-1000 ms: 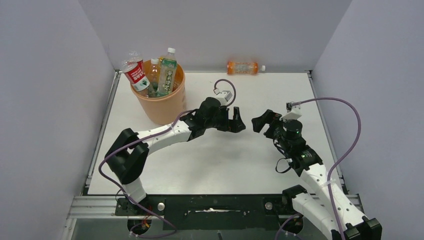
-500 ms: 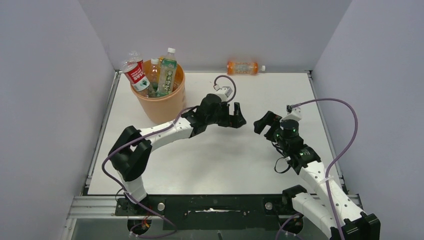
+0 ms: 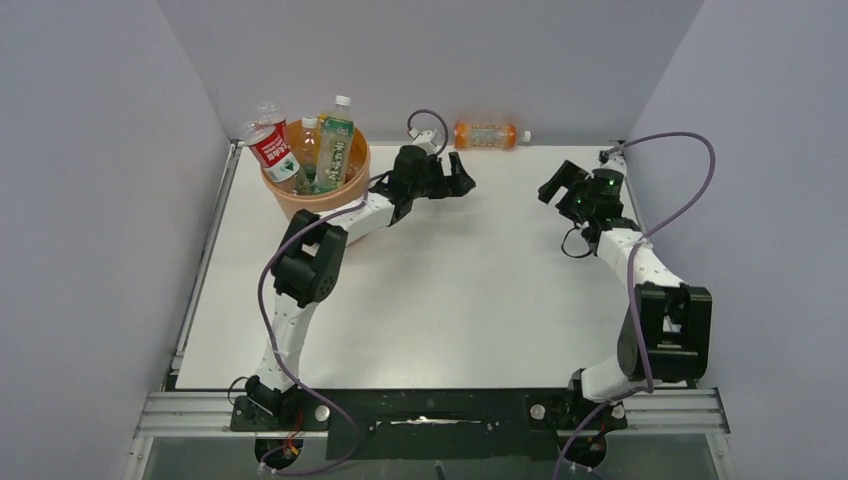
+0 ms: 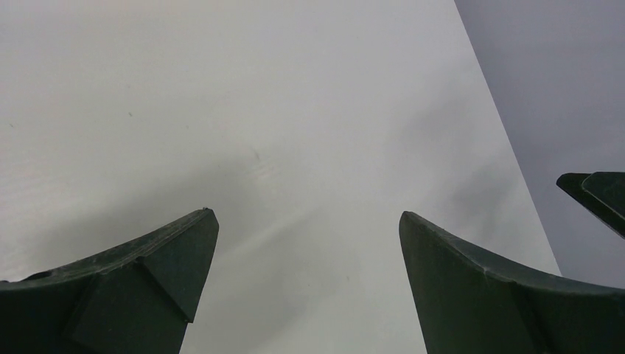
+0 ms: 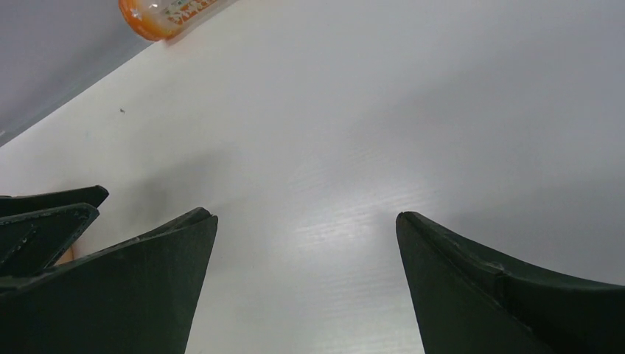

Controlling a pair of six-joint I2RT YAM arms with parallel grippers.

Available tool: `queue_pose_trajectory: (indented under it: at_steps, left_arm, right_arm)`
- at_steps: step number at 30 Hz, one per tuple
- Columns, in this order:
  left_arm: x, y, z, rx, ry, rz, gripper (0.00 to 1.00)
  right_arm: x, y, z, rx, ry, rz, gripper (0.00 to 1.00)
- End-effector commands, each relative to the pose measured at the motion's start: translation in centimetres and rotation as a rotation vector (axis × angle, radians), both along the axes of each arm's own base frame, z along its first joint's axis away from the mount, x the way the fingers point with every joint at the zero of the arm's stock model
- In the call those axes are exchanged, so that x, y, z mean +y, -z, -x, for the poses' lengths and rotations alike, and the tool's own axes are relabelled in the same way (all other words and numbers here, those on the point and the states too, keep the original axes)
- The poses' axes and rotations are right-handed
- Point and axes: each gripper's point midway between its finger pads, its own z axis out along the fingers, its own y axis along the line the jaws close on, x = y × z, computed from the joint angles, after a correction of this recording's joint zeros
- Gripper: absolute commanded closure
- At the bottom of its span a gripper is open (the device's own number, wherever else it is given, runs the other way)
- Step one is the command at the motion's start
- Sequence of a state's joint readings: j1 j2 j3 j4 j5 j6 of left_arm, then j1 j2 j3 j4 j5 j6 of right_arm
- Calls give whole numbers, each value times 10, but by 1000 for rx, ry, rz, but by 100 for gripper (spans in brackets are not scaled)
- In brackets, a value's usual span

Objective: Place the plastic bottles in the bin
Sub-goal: Move the plastic bottle to the center of the board.

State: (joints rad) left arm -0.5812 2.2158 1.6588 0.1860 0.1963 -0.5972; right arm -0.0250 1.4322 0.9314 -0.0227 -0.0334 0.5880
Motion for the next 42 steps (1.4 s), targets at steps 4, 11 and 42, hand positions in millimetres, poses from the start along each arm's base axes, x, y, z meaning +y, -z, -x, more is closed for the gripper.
queue_pose_trajectory:
  at_steps: [4, 11, 42]
  left_arm:
    - [-5, -45, -76, -239, -56, 174, 3]
    - [11, -26, -131, -338, -77, 243, 3]
    - [63, 9, -181, -515, -130, 347, 3]
  right_arm:
    - [-18, -48, -101, -258, -121, -23, 2]
    - [-37, -25, -181, -329, -176, -37, 2]
    - [-7, 21, -309, -629, -347, -200, 2]
